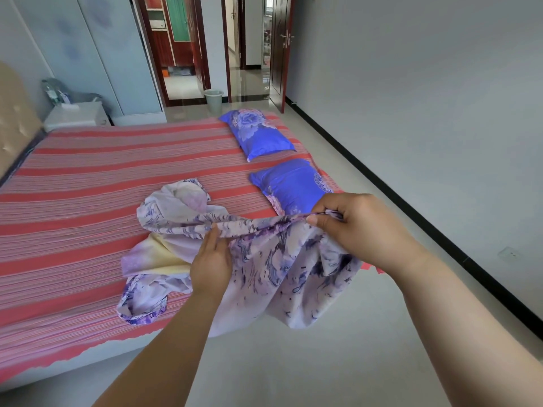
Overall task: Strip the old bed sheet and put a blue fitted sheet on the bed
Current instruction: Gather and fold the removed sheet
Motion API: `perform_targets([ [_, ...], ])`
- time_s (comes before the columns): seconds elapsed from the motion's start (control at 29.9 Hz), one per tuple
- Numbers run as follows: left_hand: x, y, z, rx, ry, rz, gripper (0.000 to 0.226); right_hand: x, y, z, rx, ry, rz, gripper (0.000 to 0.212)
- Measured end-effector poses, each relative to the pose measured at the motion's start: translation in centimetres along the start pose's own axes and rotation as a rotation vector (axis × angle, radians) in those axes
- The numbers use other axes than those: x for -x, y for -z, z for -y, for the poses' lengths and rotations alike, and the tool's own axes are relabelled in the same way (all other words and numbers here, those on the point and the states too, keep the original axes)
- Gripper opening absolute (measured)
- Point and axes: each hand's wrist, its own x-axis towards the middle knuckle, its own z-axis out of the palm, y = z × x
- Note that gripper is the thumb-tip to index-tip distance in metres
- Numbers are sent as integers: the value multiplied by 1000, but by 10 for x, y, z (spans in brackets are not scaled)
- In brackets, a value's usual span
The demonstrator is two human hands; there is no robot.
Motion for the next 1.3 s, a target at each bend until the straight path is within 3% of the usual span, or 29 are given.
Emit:
perform_targets([
  [0.13, -19, 9, 7, 89, 101, -57, 7, 1, 0, -2, -2, 5, 4, 13],
  [0.33, -21, 31, 20, 265, 190, -175, 14, -15, 0, -47, 53, -195, -38, 19],
  [0.53, -35, 85, -26, 518, 36, 59, 18, -3, 7, -112, -45, -455, -114, 20],
  [0.67, -57, 117, -96, 666, -173, 172, 9, 24, 42, -142, -138, -570, -336, 18],
  [0.87, -74, 112, -211, 721, -406, 386, 32, 90, 113, -174, -42, -772, -685, 20],
  [1.0, -69, 99, -259, 630, -390, 546, 43, 128, 140, -178, 34, -846, -817, 18],
  [1.07, -69, 92, -263, 704, -380, 685, 32, 134, 139, -179, 46, -867, -797, 17],
  [1.17, -72, 76, -240, 826, -292, 820, 9, 129, 124, -176, 40, -879, -736, 17],
  [1.3, -76, 58, -185, 757, -174, 828, 11, 103, 103, -165, 20, -814, -764, 23],
])
